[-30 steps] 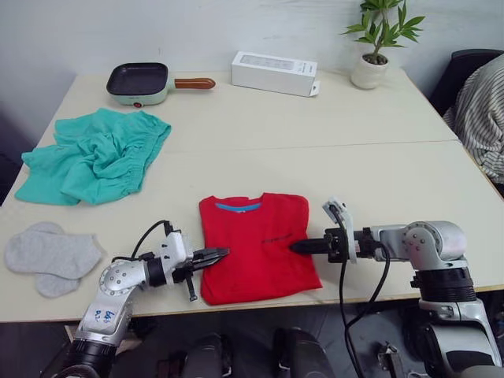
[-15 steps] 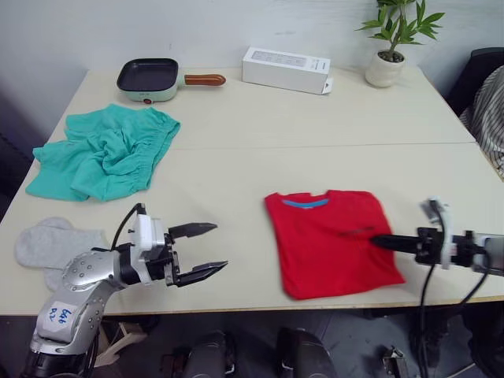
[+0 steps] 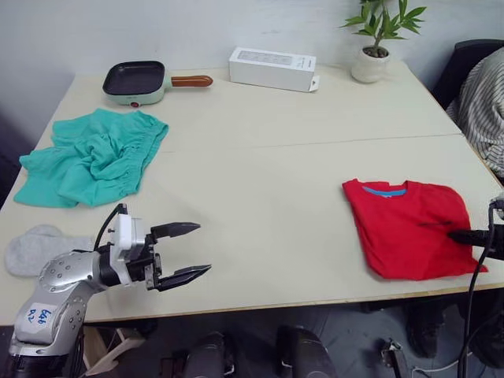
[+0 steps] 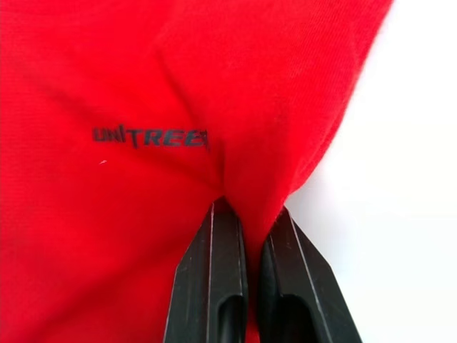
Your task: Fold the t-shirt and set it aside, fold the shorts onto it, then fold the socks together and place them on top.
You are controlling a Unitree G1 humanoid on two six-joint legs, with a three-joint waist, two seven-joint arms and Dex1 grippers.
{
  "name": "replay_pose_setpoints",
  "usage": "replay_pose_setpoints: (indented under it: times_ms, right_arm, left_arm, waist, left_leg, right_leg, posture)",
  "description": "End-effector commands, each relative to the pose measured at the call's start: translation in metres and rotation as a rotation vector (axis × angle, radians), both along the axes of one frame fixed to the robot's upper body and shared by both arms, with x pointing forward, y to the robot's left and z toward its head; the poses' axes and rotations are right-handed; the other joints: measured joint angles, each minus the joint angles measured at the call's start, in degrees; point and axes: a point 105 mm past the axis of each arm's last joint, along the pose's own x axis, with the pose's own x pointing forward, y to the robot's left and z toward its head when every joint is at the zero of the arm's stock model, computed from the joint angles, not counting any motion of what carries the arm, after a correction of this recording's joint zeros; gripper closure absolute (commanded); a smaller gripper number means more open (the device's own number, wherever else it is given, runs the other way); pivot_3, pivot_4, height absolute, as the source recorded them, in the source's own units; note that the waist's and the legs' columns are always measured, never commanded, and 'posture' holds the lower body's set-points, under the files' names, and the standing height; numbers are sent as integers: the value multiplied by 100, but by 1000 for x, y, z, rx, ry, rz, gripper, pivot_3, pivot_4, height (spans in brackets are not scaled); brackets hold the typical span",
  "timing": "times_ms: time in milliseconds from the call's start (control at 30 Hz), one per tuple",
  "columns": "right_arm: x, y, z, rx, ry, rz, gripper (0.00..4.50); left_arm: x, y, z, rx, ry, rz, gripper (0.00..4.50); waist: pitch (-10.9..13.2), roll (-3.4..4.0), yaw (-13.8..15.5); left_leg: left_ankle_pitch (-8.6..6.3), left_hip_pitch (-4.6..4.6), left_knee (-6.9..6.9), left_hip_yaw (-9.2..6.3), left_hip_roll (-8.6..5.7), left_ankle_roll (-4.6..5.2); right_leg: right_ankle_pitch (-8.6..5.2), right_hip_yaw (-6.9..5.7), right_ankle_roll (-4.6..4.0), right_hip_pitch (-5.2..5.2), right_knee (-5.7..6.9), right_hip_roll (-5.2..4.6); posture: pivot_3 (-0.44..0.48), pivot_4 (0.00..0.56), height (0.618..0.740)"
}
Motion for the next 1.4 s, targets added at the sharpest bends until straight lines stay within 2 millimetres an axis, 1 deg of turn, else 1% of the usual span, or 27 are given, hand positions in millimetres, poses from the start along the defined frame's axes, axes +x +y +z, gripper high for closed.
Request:
replay_pose_setpoints:
  times_ms: [33,67,100,133,167,200,267,300,400,467,533,567,600,667,700,833,900,933,967,1000,1067,1100,1167,1267,1300,1333,1400]
  right_arm:
    - [16,-2,18,-60,-158,2,4227]
    - [18,-2,18,-81,-169,11,3923]
    - [17,-2,18,-109,-160,35,3803]
    - [15,-2,16,-135,-148,56,3434]
    - [14,-2,17,-154,-144,79,3178]
    - [13,-6,22,-200,-163,88,2803]
    - [12,-15,37,-277,-222,83,2123]
    - [11,-19,48,-333,-278,89,1765]
    - [0,-28,78,-489,-365,147,720]
    - [-7,-29,105,-585,-420,202,10]
    - [-5,-21,132,-604,-526,231,10]
    - [-2,-12,140,-608,-579,266,10]
    - [1,-2,143,-584,-603,310,10]
    - [4,20,141,-543,-605,412,10]
    - [12,43,139,-510,-639,481,10]
    - [24,115,130,-412,-761,646,10]
    - [26,167,113,-334,-855,749,10]
    - [26,188,106,-286,-894,772,10]
    - [25,200,103,-255,-917,779,10]
    - [22,219,92,-264,-931,841,10]
    - [23,243,85,-212,-1002,851,10]
    - [24,250,83,-174,-1023,837,10]
    - [21,265,70,-185,-1035,906,10]
    - [19,275,55,-117,-1024,907,10]
    - [18,278,52,-101,-1023,914,10]
    - [15,283,47,-107,-1029,939,10]
    - [11,287,37,-107,-1034,945,10]
  left_arm:
    - [3,5,3,13,-26,12,4]
    - [5,6,4,6,-30,21,0]
    - [7,7,5,2,-40,34,0]
    - [8,8,6,0,-49,44,0]
    - [10,8,6,-5,-50,52,0]
    - [11,10,7,-6,-59,68,0]
    - [13,12,8,-13,-50,85,0]
    - [13,13,7,-12,-48,92,0]
    - [16,19,7,-17,-57,136,0]
    - [20,24,7,-19,-63,163,0]
    - [25,35,7,18,-75,189,0]
    - [29,43,8,35,-84,216,0]
    - [33,52,10,46,-97,247,0]
    - [39,67,17,48,-126,309,0]
    - [40,73,18,61,-142,334,0]
    - [36,92,15,101,-156,391,0]
    - [30,112,16,95,-164,485,0]
    - [27,121,16,88,-164,525,0]
    - [24,125,15,83,-162,548,0]
    - [16,133,12,92,-155,581,0]
    - [-3,150,5,107,-138,664,0]
    - [-12,158,3,107,-134,711,0]
    - [-29,174,2,101,-141,817,0]
    - [-57,195,1,70,-151,996,0]
    - [-65,199,-1,62,-149,1041,0]
    - [-78,207,-6,61,-140,1105,0]
    - [-104,220,-19,55,-90,1218,0]
  waist:
    - [1,1,-17]
    - [1,1,-16]
    - [1,2,-15]
    - [2,3,-14]
    - [2,3,-8]
    - [2,3,2]
    - [2,4,14]
    - [4,8,23]
    - [17,31,41]
    - [27,46,35]
    - [29,52,26]
    - [31,50,0]
    - [35,42,-40]
    - [37,39,-93]
    - [36,38,-105]
    - [32,24,-126]
    - [33,23,-109]
    - [34,21,-104]
    - [36,18,-94]
    - [36,17,-90]
    - [36,15,-91]
    - [36,14,-95]
    - [41,4,-77]
    - [34,-27,-91]
    - [35,-27,-106]
    - [40,-18,-145]
    - [50,-1,-179]
  left_leg:
    - [2,1,0,0,0,-3]
    - [3,1,-1,0,0,-5]
    - [4,1,-1,0,1,-6]
    - [5,1,0,0,1,-6]
    - [4,2,0,0,0,-6]
    - [4,2,0,0,0,-7]
    - [4,2,1,0,-1,-6]
    - [5,2,0,0,-2,-5]
    - [5,2,0,0,-3,-4]
    - [5,3,0,0,-3,-4]
    - [6,7,-1,1,-2,-4]
    - [7,12,0,2,0,-7]
    - [8,14,1,3,6,-12]
    - [11,14,-1,4,17,-29]
    - [11,16,-3,3,19,-29]
    - [14,22,-9,5,29,-24]
    - [15,20,-14,5,29,-26]
    - [15,19,-12,5,32,-29]
    - [17,17,-15,5,34,-32]
    - [17,15,-14,4,35,-33]
    - [15,9,-13,4,32,-30]
    - [12,10,-10,6,31,-26]
    - [7,9,-6,6,18,-14]
    - [0,10,-8,-13,7,-5]
    - [2,10,-15,-52,-2,-6]
    - [2,5,-37,-145,-42,23]
    - [45,3,-50,-301,-114,61]
  right_leg:
    - [-1,0,-1,0,1,1]
    - [-2,1,-3,0,1,2]
    - [-2,1,-3,0,3,2]
    - [-2,1,-4,0,5,1]
    - [-2,4,-4,0,5,0]
    - [-2,4,-4,0,6,-1]
    - [-2,4,-3,1,6,-2]
    - [-2,4,-4,1,7,-3]
    - [-2,4,-4,0,9,-3]
    - [-2,4,-4,0,9,-2]
    - [-2,5,-4,1,10,0]
    - [-2,4,-4,2,12,2]
    - [-3,3,-6,2,12,4]
    - [-1,-1,-13,2,14,9]
    - [-1,-2,-14,2,15,9]
    - [0,-10,-14,-1,32,9]
    - [-3,-11,-19,-11,43,10]
    - [-6,-13,-24,-13,46,13]
    - [-8,-15,-27,-17,47,15]
    - [-9,-17,-28,-18,48,15]
    - [-9,-16,-29,-21,47,13]
    - [-9,-14,-29,-19,43,13]
    - [-7,-13,-25,-17,43,1]
    - [-5,-22,-21,4,29,-15]
    - [-2,-49,-15,29,15,-24]
    - [-2,-151,-11,99,1,-66]
    - [-16,-305,20,189,-3,-111]
  posture:
    - [0,150,740]
    - [0,150,740]
    - [0,150,740]
    - [0,150,740]
    - [0,150,740]
    - [0,150,740]
    - [0,150,740]
    - [0,150,740]
    - [0,150,740]
    - [0,150,740]
    - [0,150,740]
    - [0,150,740]
    - [0,150,740]
    - [0,150,740]
    - [0,150,740]
    - [0,150,740]
    - [0,150,740]
    - [0,150,740]
    - [0,150,740]
    - [0,150,740]
    - [0,150,740]
    - [0,150,740]
    - [0,150,740]
    - [0,150,740]
    - [0,150,740]
    - [0,150,740]
    - [0,150,740]
